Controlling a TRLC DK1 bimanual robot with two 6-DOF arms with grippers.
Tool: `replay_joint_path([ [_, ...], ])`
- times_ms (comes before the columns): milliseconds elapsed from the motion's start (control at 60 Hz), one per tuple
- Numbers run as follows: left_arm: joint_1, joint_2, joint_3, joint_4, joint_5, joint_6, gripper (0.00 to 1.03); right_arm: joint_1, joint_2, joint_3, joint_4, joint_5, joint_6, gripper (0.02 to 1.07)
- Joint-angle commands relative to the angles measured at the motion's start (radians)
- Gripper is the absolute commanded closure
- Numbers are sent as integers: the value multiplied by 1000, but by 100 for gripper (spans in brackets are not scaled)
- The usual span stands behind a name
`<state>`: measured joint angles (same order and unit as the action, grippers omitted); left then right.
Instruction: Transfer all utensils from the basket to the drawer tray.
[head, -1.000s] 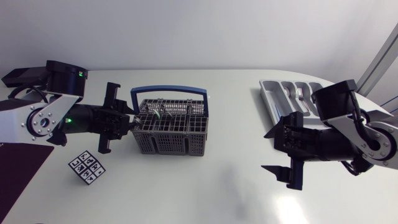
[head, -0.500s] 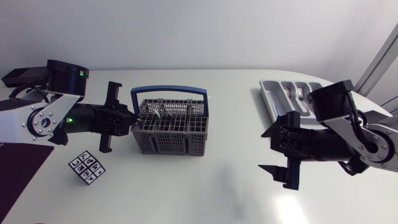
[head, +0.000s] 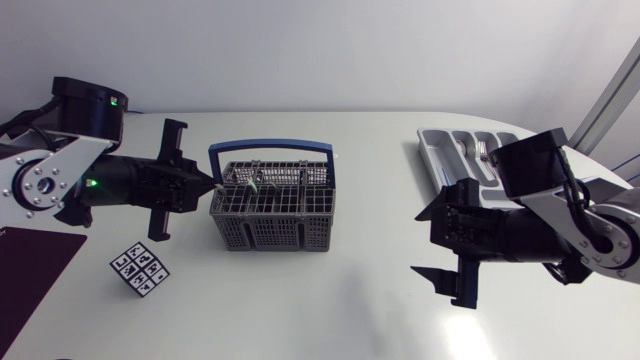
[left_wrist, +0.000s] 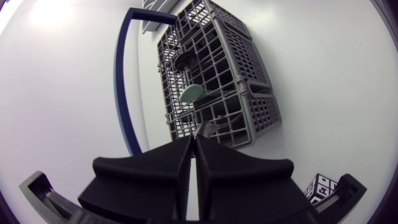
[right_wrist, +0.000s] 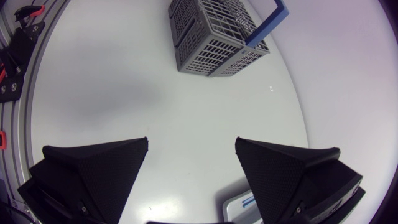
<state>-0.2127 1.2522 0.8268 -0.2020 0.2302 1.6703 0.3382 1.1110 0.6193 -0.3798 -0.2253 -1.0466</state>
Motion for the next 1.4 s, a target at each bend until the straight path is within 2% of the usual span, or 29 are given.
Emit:
replay_joint_path([
  [0, 1, -23, 35, -8, 9, 51, 100, 10, -17, -33, -14, 7, 22, 6],
  [517, 22, -105, 110, -71, -11, 106, 100, 42, -99, -38, -60, 20, 37, 6],
  [933, 18, -192, 152, -195, -17, 71, 100, 101, -171, -41, -74, 58, 91, 6],
  [1150, -14, -277, 193, -289, -48, -76, 100, 119, -217, -38, -74, 67, 129, 6],
  [1283, -80, -278, 258, -386, -80, -336, 100, 130, -249, -36, -64, 69, 178, 7],
  [1367, -148, -284, 241, -402, -134, -455, 100, 136, -261, -29, -64, 69, 203, 7],
  [1383, -189, -284, 230, -405, -167, -509, 100, 140, -266, -24, -64, 70, 214, 7],
])
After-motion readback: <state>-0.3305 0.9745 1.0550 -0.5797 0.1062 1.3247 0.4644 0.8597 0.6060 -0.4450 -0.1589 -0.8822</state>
